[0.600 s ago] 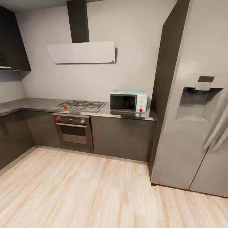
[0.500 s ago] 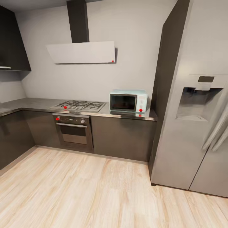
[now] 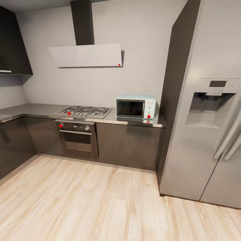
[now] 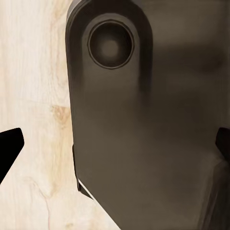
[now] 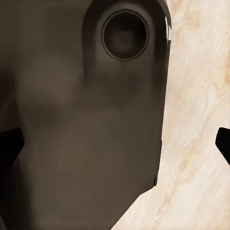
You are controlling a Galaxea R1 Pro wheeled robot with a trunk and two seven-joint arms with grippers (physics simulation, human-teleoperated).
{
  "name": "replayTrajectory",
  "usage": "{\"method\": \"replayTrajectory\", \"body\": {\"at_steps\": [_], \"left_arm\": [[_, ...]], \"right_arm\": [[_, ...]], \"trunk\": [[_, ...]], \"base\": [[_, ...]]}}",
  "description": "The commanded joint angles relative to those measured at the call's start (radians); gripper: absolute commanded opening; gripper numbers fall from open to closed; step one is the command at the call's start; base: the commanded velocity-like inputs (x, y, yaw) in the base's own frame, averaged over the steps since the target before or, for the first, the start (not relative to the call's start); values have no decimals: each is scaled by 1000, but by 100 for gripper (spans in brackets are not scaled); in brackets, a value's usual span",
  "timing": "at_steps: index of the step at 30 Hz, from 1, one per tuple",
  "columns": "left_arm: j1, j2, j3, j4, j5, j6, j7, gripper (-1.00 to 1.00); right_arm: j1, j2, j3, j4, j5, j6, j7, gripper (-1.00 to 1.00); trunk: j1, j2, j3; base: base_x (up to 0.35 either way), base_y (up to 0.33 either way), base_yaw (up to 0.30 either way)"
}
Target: Put the three can of soda from the living room inside the tash can in the kitchen.
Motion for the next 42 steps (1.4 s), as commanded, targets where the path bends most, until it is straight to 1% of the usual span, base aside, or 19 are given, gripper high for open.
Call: {"method": "replayTrajectory", "body": {"at_steps": [1,7,10,12,17,18,22,23,25,29,31,32,33,34,35,38,42], "left_arm": [[0,0,0,0,0,0,0,100],[0,0,0,0,0,0,0,100],[-7,-5,0,-14,0,-1,0,100],[-13,-8,-1,-25,0,-2,0,100],[-13,-8,-1,-53,0,1,1,100],[-12,-8,-1,-562,0,3,1,100],[-8,-7,-1,-795,0,9,1,100],[-4,-8,-4,-979,0,10,1,100],[-2,-8,-6,-1100,0,11,1,100],[2,-6,-9,-1296,0,13,1,100],[4,-5,-9,-1372,0,14,1,100],[5,-2,-11,-1461,-1,14,1,100],[5,-2,-12,-1484,-1,13,0,100],[5,-2,-12,-1484,-1,13,0,100],[5,-1,-12,-1498,-2,9,-1,100],[4,0,-14,-1513,-2,4,-3,100],[-4,0,-11,-1523,-2,2,-4,100]], "right_arm": [[0,0,0,0,0,0,0,100],[0,0,-1,-1,0,-1,0,100],[-3,7,0,-15,5,-10,1,100],[-7,12,12,-26,10,-19,12,100],[-10,6,40,-54,11,-24,40,100],[-11,5,60,-385,11,-24,76,100],[-12,3,67,-570,12,-24,92,100],[-12,1,69,-706,12,-23,97,100],[-14,0,70,-795,12,-22,99,100],[-17,-1,72,-956,12,-14,103,100],[-18,-1,74,-1047,12,-11,107,100],[-13,-1,86,-1244,12,13,112,100],[-10,-1,94,-1339,13,41,113,100],[-10,-1,94,-1339,13,41,113,100],[-8,-1,100,-1422,13,71,114,100],[-8,-1,106,-1517,13,108,115,100],[-23,-2,109,-1557,14,125,117,100]], "trunk": [[0,0,0],[0,0,0],[0,0,0],[0,0,0],[0,0,0],[0,0,0],[0,0,0],[0,0,0],[0,0,0],[0,0,0],[0,0,0],[0,0,0],[0,0,0],[0,0,0],[0,0,0],[0,0,0],[0,0,0]], "base": [[0,0,0],[0,0,0],[0,0,0],[0,0,0],[0,0,0],[0,0,0],[0,0,0],[0,0,0],[0,0,0],[0,0,0],[0,0,0],[0,0,0],[0,0,0],[0,0,0],[0,0,0],[0,0,0],[0,0,0]]}}
